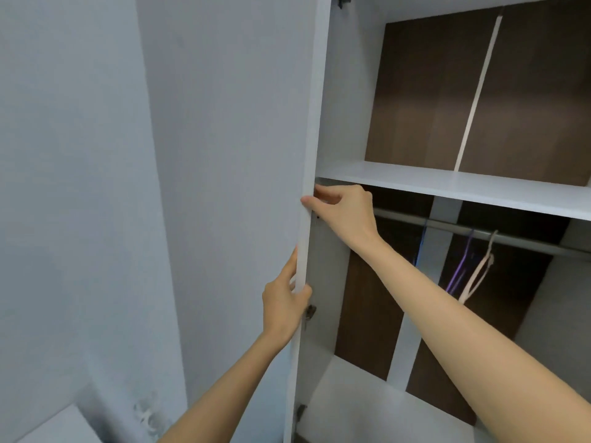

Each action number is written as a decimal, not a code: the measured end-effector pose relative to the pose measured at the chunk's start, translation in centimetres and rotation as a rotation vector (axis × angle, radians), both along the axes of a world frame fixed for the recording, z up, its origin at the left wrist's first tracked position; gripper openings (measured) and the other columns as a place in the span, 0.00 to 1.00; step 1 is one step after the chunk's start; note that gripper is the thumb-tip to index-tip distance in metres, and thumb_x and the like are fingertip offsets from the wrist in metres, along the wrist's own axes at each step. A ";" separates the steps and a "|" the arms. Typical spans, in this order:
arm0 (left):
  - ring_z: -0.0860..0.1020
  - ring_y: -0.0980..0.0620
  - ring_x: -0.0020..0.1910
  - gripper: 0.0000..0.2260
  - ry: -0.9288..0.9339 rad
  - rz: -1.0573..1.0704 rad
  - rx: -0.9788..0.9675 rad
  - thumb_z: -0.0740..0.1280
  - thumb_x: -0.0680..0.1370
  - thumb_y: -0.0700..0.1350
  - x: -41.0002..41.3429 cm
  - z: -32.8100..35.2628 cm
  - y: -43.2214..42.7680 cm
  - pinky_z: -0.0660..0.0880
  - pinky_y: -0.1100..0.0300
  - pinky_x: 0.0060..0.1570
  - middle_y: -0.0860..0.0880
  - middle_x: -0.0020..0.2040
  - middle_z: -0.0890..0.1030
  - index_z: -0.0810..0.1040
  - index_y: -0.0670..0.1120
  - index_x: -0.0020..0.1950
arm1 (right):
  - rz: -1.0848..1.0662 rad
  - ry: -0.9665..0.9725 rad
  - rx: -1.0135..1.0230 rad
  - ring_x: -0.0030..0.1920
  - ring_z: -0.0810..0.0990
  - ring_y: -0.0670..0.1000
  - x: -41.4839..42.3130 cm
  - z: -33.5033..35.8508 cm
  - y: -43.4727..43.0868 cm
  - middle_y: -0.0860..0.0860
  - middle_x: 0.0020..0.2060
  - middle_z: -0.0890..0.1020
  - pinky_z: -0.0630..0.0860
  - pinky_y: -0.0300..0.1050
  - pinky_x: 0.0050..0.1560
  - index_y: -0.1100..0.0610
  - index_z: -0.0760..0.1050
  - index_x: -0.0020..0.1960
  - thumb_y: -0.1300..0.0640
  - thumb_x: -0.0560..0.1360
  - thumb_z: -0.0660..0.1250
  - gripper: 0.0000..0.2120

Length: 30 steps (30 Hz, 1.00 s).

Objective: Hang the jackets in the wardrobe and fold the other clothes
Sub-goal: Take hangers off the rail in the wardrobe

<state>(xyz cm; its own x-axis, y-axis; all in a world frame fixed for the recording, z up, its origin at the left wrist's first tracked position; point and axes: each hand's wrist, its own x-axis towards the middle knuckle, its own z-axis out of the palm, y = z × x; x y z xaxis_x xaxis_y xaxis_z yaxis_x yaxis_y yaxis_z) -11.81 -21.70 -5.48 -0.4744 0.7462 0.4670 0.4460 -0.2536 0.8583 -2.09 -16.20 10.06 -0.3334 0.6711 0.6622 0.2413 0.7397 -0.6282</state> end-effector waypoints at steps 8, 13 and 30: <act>0.75 0.74 0.52 0.23 -0.025 0.101 0.038 0.66 0.75 0.39 -7.4 0.2 -2.0 0.72 0.76 0.50 0.73 0.54 0.77 0.73 0.58 0.68 | 0.037 0.085 0.038 0.60 0.78 0.45 -8.9 -0.6 -1.3 0.48 0.62 0.79 0.73 0.40 0.61 0.48 0.67 0.73 0.50 0.71 0.73 0.32; 0.76 0.75 0.48 0.23 0.020 0.149 0.014 0.67 0.74 0.39 -11.0 0.2 -1.9 0.69 0.80 0.47 0.75 0.48 0.78 0.74 0.59 0.65 | 0.004 0.061 0.051 0.66 0.75 0.48 -12.9 -0.7 -1.1 0.51 0.66 0.76 0.70 0.44 0.67 0.47 0.64 0.74 0.49 0.72 0.72 0.33; 0.66 0.62 0.67 0.21 0.269 0.039 0.082 0.59 0.81 0.46 -7.3 2.1 -6.3 0.63 0.71 0.64 0.57 0.69 0.66 0.60 0.55 0.74 | -0.065 -0.167 0.197 0.54 0.77 0.43 -6.2 -2.9 -2.8 0.45 0.59 0.80 0.74 0.40 0.57 0.50 0.75 0.66 0.54 0.79 0.64 0.16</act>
